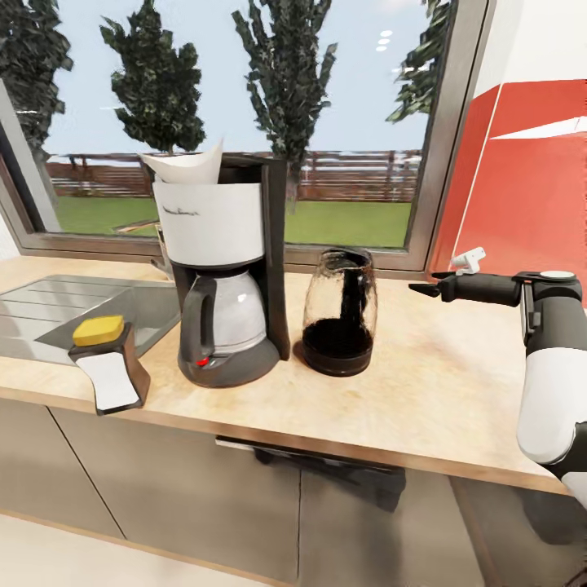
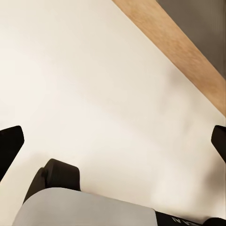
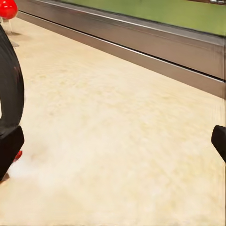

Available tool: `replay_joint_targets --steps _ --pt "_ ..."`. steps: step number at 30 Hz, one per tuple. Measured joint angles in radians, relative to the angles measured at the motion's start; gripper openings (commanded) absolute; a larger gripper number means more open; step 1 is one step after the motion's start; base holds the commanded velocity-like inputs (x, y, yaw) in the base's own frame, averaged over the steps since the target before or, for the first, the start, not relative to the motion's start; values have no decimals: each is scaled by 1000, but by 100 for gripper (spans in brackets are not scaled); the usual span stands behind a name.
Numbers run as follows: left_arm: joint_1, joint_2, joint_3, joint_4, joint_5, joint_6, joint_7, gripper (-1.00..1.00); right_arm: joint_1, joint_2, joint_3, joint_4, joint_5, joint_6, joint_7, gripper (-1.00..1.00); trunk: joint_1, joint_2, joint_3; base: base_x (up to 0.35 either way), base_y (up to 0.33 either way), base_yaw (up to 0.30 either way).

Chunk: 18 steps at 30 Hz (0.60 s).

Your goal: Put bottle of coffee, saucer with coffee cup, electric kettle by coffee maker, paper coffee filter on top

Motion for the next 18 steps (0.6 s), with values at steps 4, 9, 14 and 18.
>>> replay_joint_targets --steps 4,9,14,18 --pt "0 1 0 1 0 0 0 100 0 0 0 0 0 0 0 100 0 0 0 -19 -88 0" --pt "0 1 0 0 0 0 0 100 1 -1 -2 3 -2 -1 3 100 0 0 0 -5 -25 0" --pt "0 1 0 1 0 0 0 100 8 -4 -3 0 0 -4 62 100 0 0 0 -1 -3 0" --pt "0 1 0 1 0 0 0 100 9 -5 -4 -1 3 -5 78 100 0 0 0 0 0 0"
